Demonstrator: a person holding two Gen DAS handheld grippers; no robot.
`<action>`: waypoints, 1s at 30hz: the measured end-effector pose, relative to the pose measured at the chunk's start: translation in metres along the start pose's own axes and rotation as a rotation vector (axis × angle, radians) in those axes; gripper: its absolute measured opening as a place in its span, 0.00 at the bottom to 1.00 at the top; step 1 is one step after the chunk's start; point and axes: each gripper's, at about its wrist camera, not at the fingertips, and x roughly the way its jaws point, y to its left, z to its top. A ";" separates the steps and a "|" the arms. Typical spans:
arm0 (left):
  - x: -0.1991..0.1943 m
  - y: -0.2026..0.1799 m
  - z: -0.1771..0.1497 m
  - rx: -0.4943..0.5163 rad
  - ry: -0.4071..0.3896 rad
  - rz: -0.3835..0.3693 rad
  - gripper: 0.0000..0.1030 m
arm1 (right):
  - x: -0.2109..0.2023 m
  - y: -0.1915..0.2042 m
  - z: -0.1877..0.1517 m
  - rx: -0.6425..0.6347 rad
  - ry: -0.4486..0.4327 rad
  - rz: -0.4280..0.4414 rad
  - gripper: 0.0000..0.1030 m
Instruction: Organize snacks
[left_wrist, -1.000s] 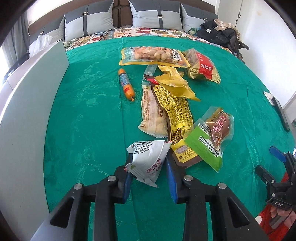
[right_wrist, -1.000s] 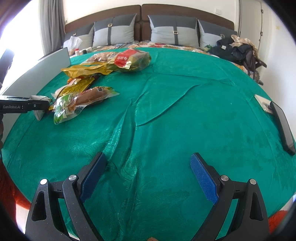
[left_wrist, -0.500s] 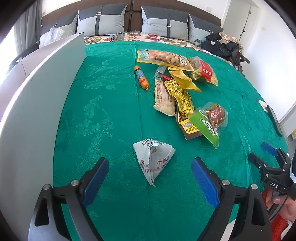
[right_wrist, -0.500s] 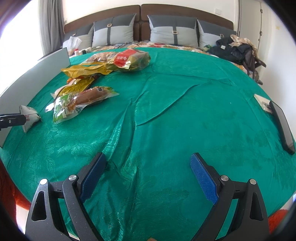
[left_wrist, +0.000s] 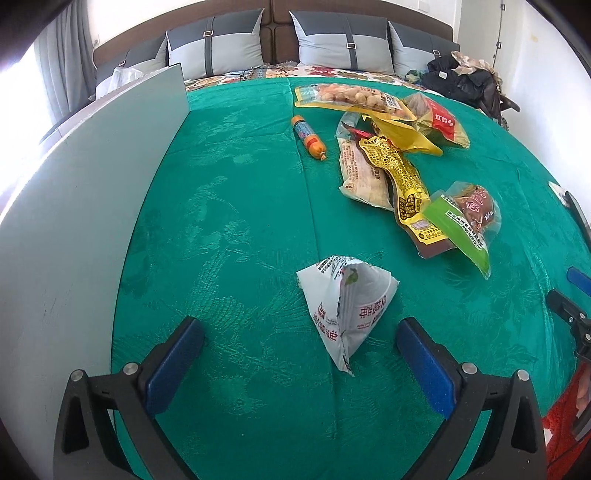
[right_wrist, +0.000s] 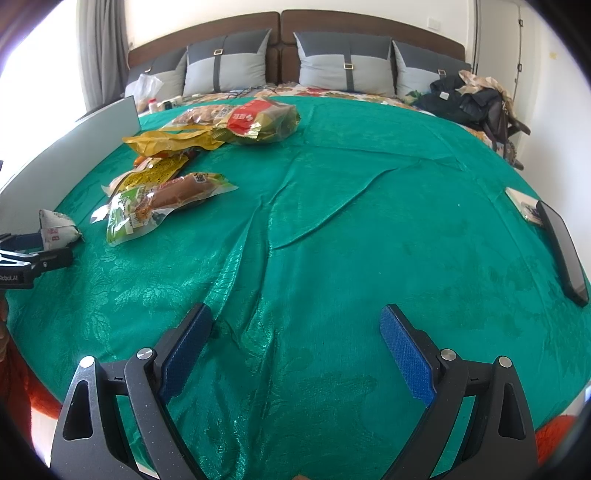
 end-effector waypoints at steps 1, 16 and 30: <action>0.000 0.000 0.000 -0.001 -0.003 0.001 1.00 | 0.000 0.000 0.000 0.000 0.000 0.000 0.92; -0.003 -0.001 -0.004 -0.003 -0.021 0.007 1.00 | -0.001 0.000 -0.001 0.001 -0.004 -0.001 0.92; -0.003 -0.001 -0.004 -0.003 -0.020 0.006 1.00 | 0.000 0.000 -0.001 0.001 -0.005 -0.001 0.92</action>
